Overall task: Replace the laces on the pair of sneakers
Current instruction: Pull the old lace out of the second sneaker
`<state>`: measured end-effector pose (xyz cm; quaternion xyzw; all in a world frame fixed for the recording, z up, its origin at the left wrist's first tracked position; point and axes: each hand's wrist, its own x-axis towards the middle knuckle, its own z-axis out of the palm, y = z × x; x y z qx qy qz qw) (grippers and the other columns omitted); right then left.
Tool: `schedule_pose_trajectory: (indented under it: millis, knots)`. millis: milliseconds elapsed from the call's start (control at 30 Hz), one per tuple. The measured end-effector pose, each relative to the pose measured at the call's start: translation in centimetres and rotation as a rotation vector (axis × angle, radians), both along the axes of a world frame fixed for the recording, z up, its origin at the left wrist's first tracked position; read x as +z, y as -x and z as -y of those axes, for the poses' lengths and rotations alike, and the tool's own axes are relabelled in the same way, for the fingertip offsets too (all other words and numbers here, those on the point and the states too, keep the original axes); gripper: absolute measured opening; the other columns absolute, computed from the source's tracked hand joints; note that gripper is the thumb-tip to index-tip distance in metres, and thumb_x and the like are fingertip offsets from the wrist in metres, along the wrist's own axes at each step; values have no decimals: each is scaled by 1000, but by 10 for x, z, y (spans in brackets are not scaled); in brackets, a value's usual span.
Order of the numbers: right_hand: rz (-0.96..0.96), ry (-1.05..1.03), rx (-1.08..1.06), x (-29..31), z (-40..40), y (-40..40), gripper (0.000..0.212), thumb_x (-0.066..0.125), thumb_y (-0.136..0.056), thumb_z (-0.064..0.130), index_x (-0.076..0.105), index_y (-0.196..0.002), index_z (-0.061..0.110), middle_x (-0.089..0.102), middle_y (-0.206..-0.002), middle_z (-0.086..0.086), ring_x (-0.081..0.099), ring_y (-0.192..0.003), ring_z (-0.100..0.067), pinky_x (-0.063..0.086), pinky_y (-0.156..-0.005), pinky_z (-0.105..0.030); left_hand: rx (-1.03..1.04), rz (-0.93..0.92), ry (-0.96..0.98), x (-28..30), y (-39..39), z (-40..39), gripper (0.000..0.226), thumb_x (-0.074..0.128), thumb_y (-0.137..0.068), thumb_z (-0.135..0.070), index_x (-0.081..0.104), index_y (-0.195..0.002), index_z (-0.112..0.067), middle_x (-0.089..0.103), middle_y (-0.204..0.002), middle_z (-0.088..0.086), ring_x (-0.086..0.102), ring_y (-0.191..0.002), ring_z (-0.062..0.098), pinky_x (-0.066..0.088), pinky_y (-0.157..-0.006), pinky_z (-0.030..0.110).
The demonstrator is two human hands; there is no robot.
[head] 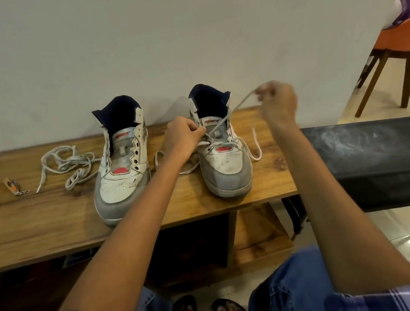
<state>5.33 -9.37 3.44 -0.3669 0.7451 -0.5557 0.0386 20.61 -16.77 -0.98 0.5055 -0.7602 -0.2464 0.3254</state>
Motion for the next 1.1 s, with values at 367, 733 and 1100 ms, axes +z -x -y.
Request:
schedule_pose_trajectory:
  millis: [367, 733, 1100]
  knots:
    - [-914, -484, 237, -30, 19, -43, 32, 53, -93, 9, 53, -125, 13, 54, -119, -10, 46, -111, -25, 37, -75, -28, -3, -18, 15, 0, 0, 1, 23, 62, -89, -25, 72, -78, -7, 70, -78, 14, 65, -73, 25, 53, -71, 35]
    - [-104, 223, -142, 11, -6, 5, 25, 49, -95, 14, 70, -82, 10, 68, -81, 1, 54, -72, -6, 38, -62, -13, 9, -35, -4, -4, -1, 7, 20, 65, -87, -26, 72, -82, -8, 56, -60, -8, 52, -57, 4, 43, -62, 25]
    - [-403, -353, -34, -3, 1, -4, 35, 52, -95, 19, 50, -128, 8, 54, -123, -13, 48, -114, -27, 34, -77, -29, 0, -27, -7, -7, 1, 8, 20, 65, -87, -29, 71, -82, -11, 58, -61, -8, 60, -65, 13, 50, -67, 28]
